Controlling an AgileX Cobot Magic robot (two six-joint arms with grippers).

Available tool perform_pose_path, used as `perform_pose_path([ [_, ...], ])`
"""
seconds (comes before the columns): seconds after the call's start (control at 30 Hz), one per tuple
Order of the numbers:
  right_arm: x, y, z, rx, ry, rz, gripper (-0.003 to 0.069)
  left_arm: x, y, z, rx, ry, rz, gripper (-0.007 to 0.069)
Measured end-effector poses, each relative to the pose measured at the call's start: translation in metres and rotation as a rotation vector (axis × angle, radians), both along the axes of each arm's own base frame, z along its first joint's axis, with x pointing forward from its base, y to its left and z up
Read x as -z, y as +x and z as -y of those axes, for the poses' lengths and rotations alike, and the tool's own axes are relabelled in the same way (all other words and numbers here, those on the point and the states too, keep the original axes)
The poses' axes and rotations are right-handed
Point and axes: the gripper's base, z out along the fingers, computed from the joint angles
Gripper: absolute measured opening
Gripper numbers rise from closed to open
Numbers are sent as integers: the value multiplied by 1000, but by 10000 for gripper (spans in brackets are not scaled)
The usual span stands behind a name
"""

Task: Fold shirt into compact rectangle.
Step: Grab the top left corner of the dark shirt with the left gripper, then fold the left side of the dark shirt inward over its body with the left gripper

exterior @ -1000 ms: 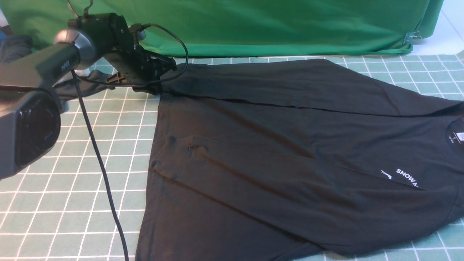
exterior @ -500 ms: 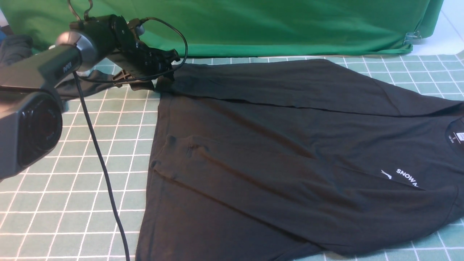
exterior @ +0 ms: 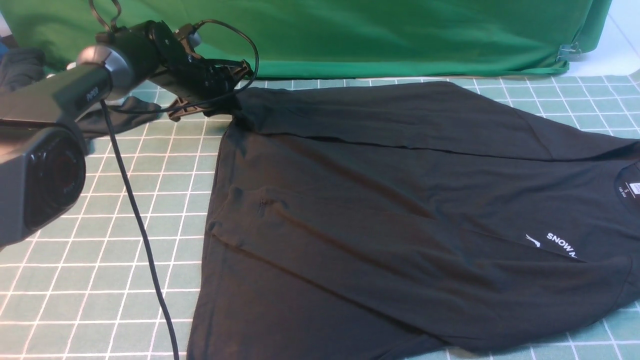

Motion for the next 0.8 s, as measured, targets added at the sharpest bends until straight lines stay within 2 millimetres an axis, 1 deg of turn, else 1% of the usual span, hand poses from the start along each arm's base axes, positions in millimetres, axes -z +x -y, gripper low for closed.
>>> perform_pose_path([
  [0.17,0,0,0,0,0,0,237,-11,0,-13,-31,-13,26,23],
  [0.23,0,0,0,0,0,0,237,-11,0,-15,-35,-13,24,24],
  [0.33,0,0,0,0,0,0,237,-11,-1,-15,-23,-9,12,24],
  [0.47,0,0,0,0,0,0,237,-10,-3,-13,53,8,5,24],
  [0.57,0,0,0,0,0,0,237,-12,-6,-9,88,-15,-15,24],
  [0.6,0,0,0,0,0,0,237,-16,-9,-7,104,-30,-40,24],
  [0.67,0,0,0,0,0,0,237,-30,-17,-5,126,-55,-78,24],
  [0.8,0,0,0,0,0,1,237,-78,-38,3,175,-90,-126,24],
])
